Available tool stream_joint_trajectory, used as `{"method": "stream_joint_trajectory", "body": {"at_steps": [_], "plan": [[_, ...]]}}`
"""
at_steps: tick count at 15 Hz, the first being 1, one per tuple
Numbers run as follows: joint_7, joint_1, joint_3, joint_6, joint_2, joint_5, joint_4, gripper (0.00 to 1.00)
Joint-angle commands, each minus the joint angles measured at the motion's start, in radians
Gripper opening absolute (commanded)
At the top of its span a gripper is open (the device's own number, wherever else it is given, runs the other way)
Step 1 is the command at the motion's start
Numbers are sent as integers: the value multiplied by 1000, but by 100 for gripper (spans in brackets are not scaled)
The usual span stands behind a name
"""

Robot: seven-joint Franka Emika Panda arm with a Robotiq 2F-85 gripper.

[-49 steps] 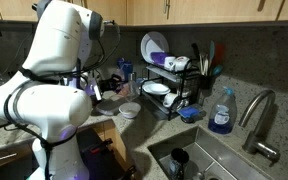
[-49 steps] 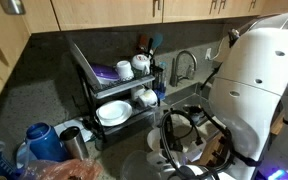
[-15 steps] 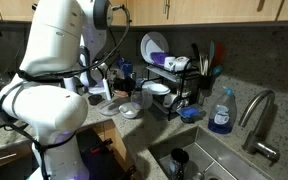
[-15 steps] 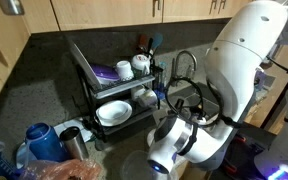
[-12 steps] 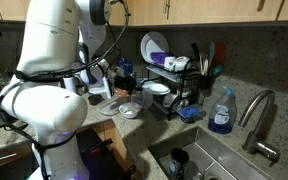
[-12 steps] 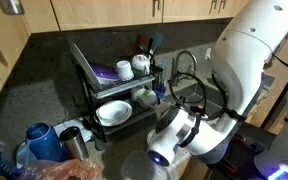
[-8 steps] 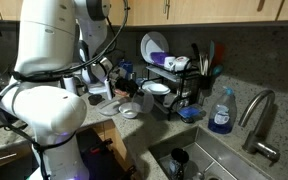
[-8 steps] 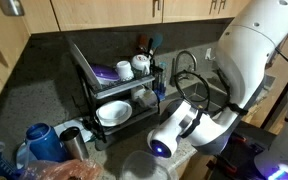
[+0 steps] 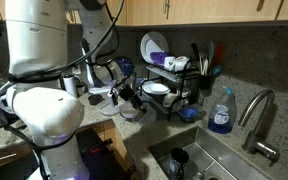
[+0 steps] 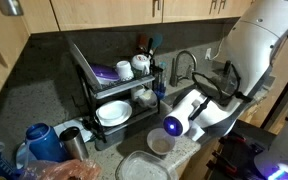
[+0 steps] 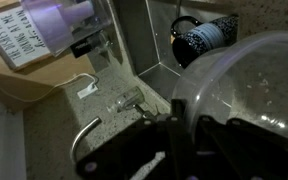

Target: Pour the contents in the clear bowl into the white bowl

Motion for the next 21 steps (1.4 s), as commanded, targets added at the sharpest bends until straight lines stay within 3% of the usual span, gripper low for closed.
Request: {"method": "stream_joint_trajectory", "body": {"at_steps": [1,11,21], "plan": [[68,-33,-31,174,-165,26,-141,1],[154,-95,-140,518,-337,2,-312,1],[265,-187,-217,818,-275,-93,-298,1]]}}
